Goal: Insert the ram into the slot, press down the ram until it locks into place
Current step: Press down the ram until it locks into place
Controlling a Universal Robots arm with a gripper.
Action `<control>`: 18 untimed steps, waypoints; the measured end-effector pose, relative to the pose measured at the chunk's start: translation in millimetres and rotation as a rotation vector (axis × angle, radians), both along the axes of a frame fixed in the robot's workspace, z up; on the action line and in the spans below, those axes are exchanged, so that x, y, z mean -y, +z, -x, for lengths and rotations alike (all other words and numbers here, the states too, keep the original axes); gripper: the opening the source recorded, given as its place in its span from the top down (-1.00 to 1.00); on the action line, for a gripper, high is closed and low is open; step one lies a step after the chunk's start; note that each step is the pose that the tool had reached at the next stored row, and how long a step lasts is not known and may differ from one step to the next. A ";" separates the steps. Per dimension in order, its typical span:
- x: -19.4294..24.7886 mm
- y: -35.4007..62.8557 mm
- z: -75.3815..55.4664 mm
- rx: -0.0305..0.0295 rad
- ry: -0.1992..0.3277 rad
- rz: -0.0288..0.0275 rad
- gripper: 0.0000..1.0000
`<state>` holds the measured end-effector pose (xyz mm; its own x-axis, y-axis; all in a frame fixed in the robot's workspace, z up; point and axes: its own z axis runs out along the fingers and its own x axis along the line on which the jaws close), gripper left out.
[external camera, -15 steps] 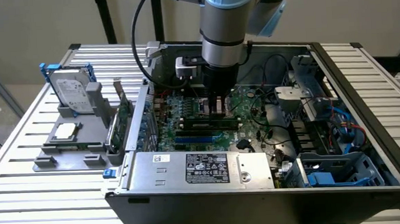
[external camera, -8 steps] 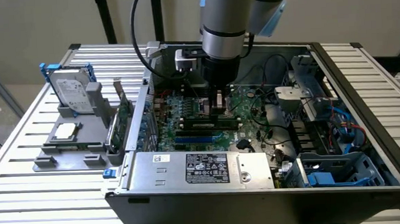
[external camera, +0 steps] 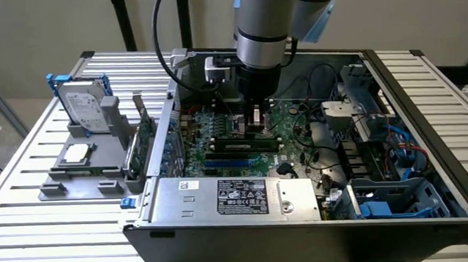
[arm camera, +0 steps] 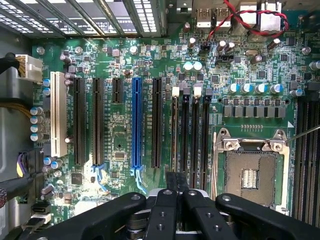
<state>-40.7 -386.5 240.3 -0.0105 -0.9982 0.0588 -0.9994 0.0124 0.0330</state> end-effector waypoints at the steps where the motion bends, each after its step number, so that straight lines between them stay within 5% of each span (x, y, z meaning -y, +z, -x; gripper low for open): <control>1: 0.0 0.0 0.0 0.0000 0.000 -0.0014 0.79; 18: -0.4 -10.2 -0.5 -0.0001 0.002 -0.0013 0.79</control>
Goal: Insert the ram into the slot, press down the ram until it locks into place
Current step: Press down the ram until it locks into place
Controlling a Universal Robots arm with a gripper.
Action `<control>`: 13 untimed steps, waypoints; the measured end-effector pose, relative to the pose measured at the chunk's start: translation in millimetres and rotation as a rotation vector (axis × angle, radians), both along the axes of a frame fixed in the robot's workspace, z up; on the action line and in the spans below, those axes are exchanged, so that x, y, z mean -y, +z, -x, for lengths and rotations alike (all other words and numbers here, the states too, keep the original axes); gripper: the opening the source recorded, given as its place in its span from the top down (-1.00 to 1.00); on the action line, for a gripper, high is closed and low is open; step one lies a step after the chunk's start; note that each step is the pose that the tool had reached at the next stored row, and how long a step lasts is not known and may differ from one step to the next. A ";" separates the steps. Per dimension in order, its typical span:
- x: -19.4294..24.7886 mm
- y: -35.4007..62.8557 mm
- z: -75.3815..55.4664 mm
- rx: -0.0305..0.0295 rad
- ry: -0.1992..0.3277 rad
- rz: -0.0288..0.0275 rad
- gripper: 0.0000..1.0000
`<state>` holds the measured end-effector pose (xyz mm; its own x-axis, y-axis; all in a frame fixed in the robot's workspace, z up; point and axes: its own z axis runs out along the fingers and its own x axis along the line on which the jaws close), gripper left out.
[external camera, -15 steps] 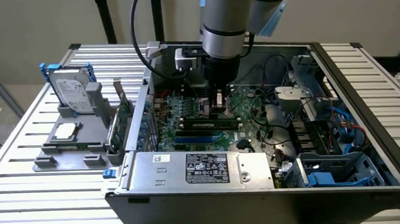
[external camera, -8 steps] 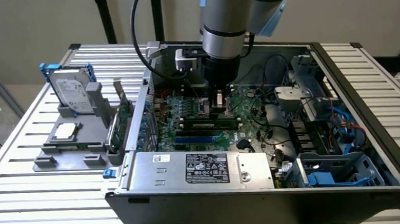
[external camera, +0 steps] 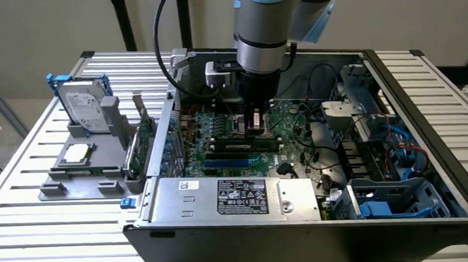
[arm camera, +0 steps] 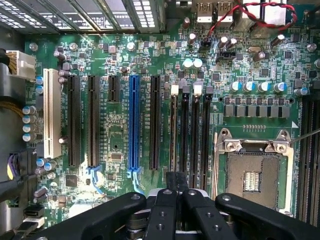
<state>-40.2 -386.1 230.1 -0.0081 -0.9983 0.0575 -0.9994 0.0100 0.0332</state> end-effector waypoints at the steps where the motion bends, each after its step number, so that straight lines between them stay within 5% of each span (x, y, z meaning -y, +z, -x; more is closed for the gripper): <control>1: 0.1 -1.1 0.0 -0.0003 0.000 0.0007 0.79; 7: -0.2 -3.2 0.0 0.0006 0.000 -0.0012 0.79; 13: -0.1 20.0 -1.4 -0.0049 0.000 -0.0008 0.79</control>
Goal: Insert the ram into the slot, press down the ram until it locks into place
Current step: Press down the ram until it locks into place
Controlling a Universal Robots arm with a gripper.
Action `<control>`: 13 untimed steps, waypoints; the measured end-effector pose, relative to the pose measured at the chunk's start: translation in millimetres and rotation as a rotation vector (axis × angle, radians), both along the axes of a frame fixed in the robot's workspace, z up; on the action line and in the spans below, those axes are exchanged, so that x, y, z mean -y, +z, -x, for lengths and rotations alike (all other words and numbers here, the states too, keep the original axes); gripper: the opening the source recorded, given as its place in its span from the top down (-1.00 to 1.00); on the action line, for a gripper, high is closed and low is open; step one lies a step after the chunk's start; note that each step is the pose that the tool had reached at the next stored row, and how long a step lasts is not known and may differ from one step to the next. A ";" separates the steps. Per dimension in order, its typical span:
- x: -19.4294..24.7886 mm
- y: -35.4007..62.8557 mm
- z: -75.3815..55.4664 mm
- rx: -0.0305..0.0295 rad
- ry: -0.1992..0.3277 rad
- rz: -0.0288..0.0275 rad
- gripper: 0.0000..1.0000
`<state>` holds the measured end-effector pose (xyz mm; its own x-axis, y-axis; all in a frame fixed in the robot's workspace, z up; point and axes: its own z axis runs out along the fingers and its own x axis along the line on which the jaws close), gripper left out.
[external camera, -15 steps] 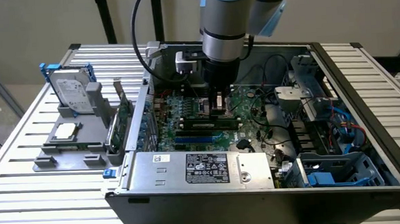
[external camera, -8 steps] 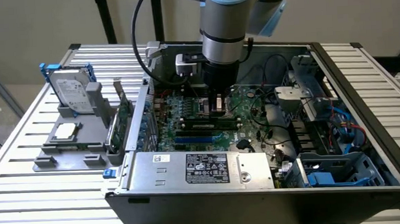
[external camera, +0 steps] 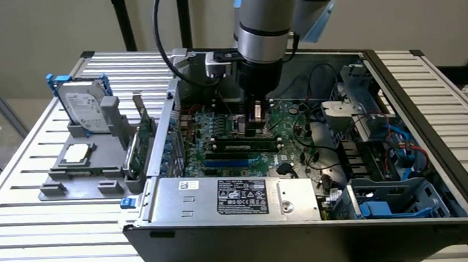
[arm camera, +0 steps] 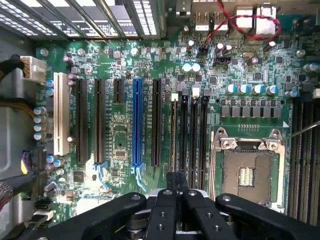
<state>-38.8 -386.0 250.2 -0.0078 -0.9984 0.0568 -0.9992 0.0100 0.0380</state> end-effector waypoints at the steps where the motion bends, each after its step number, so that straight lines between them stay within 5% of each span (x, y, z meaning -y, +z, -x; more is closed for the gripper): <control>1: 0.0 1.9 -1.0 -0.0006 0.000 0.0004 0.79; 13: 0.0 2.4 -1.5 -0.0007 0.000 0.0002 0.79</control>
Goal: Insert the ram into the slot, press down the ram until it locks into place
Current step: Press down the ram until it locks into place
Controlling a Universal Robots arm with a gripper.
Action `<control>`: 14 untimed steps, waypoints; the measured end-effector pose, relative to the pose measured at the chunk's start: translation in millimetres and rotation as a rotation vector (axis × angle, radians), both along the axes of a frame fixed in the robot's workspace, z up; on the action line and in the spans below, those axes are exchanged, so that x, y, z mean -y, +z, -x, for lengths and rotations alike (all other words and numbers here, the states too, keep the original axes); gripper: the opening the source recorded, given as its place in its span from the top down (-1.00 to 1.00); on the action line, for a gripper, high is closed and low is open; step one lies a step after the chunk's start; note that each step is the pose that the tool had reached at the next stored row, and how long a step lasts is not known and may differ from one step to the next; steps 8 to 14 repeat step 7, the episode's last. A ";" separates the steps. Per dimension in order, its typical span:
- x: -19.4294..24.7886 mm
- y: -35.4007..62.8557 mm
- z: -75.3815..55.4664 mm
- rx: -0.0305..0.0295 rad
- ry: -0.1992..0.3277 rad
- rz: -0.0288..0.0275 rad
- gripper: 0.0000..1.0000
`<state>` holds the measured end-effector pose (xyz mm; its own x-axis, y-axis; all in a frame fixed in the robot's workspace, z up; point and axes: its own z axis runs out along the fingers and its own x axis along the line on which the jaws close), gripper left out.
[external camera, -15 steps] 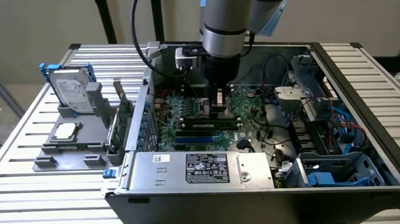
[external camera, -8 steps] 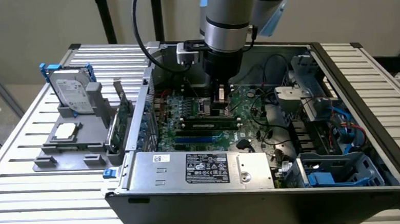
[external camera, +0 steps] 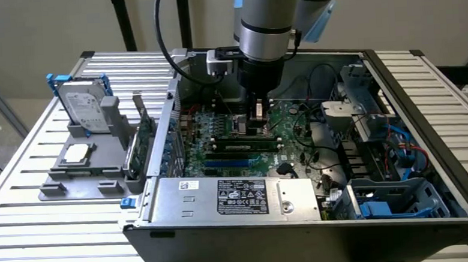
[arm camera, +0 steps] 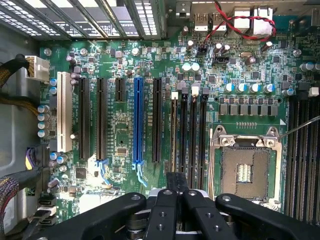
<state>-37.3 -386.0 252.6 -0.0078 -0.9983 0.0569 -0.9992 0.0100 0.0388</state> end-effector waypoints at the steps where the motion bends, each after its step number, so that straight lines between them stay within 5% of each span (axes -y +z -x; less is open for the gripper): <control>1: 0.0 0.0 0.0 0.0000 0.000 0.0001 0.79; 14: 0.0 0.0 0.0 0.0001 0.000 0.0000 0.79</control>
